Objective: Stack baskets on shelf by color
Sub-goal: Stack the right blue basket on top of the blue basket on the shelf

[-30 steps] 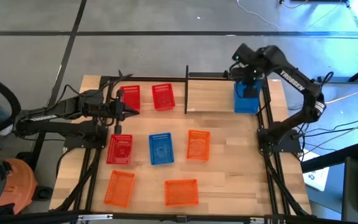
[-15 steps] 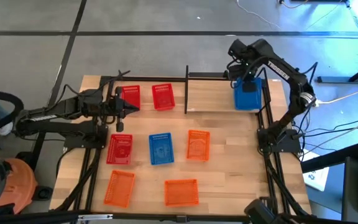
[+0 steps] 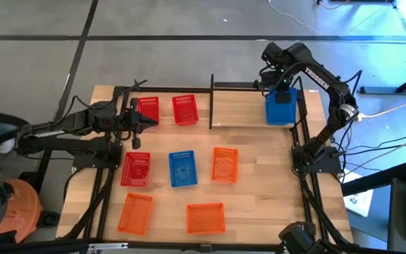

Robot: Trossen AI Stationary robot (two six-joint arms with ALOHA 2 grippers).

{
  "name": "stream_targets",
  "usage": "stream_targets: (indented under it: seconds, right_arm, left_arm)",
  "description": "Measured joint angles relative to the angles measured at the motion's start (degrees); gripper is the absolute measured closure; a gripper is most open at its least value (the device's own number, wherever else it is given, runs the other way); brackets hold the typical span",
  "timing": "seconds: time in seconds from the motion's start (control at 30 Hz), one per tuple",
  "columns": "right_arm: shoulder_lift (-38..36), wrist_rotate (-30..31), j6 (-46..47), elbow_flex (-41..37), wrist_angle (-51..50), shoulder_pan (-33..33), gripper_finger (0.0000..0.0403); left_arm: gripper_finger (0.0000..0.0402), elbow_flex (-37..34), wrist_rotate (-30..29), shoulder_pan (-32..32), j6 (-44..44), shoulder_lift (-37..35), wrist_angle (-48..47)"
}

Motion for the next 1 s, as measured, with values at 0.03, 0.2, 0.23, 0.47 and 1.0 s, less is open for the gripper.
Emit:
stream_targets:
  seconds: [0.03,0.2,0.23,0.47,1.0]
  right_arm:
    - [0.00,0.00,0.00,-0.02,0.00,0.02,0.0399]
    - [0.46,0.34,0.21,-0.02,-0.30,-0.15,0.0395]
    - [0.67,0.45,0.58,-0.04,-0.33,-0.22,0.0390]
    - [2.21,-0.13,3.11,-0.04,0.55,-1.65,0.0364]
    - [1.11,-1.00,2.95,-0.04,1.53,-1.68,0.0376]
  left_arm:
    - [0.0401,0.00,0.00,0.00,0.02,0.00,-0.01]
    - [0.0401,0.00,-0.01,0.01,0.02,0.00,-0.02]
    - [0.0401,0.00,-0.01,0.00,0.02,0.00,-0.02]
    - [0.0401,0.00,-0.01,0.00,-0.01,0.00,-0.02]
    - [0.0401,0.00,-0.03,0.01,0.02,0.00,-0.03]
